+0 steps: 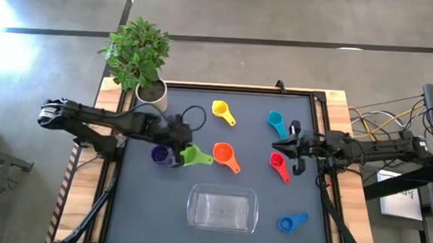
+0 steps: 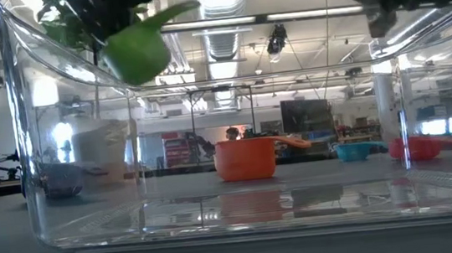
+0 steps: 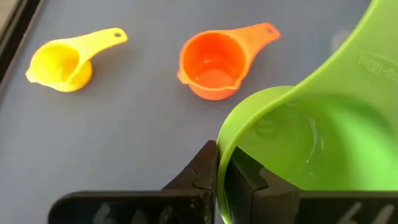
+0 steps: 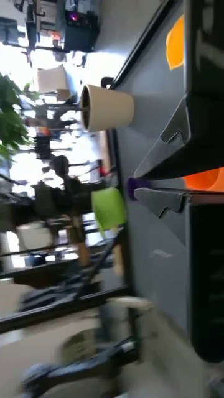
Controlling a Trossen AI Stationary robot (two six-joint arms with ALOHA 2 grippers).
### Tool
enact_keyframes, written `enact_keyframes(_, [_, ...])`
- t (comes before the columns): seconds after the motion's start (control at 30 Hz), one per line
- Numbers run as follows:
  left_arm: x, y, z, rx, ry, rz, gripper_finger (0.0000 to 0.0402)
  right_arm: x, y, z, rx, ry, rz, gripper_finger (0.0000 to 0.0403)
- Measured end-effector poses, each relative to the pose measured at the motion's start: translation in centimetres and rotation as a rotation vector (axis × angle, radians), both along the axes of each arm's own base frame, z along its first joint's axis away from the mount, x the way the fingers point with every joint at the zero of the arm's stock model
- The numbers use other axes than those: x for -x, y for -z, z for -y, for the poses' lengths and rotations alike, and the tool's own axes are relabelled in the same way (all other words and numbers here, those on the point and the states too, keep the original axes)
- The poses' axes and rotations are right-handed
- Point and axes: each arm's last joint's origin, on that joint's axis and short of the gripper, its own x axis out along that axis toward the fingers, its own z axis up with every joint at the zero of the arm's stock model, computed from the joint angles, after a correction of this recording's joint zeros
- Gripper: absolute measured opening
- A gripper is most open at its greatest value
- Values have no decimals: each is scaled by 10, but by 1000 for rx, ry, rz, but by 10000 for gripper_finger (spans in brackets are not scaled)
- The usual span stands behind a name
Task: Nest measuring cups in basket
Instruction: Stack the green measuring cup on top of the orange measuring cup
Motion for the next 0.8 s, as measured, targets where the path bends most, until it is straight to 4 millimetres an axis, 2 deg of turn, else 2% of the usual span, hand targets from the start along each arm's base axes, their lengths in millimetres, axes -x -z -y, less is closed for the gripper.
enact_keyframes(0.17, [-22, 6, -12, -11, 28, -44, 0, -34, -15, -3, 127, -22, -89, 22])
enact_keyframes(0.3, [-40, 9, -15, -32, 51, -69, 0, -64, -19, -4, 174, -35, -181, 22])
enact_keyframes(0.37, [-49, 10, -15, -33, 54, -79, 0, -80, -29, -5, 191, -33, -168, 22])
enact_keyframes(0.5, [-61, 10, -15, -39, 68, -122, 0, -104, -26, -7, 256, 39, -232, 22])
enact_keyframes(0.63, [-67, 9, -15, -47, 81, -141, 0, -118, -31, -10, 337, 96, -250, 22])
enact_keyframes(0.8, [-67, 12, -16, -56, 90, -140, 0, -123, -28, -12, 351, 64, -294, 22])
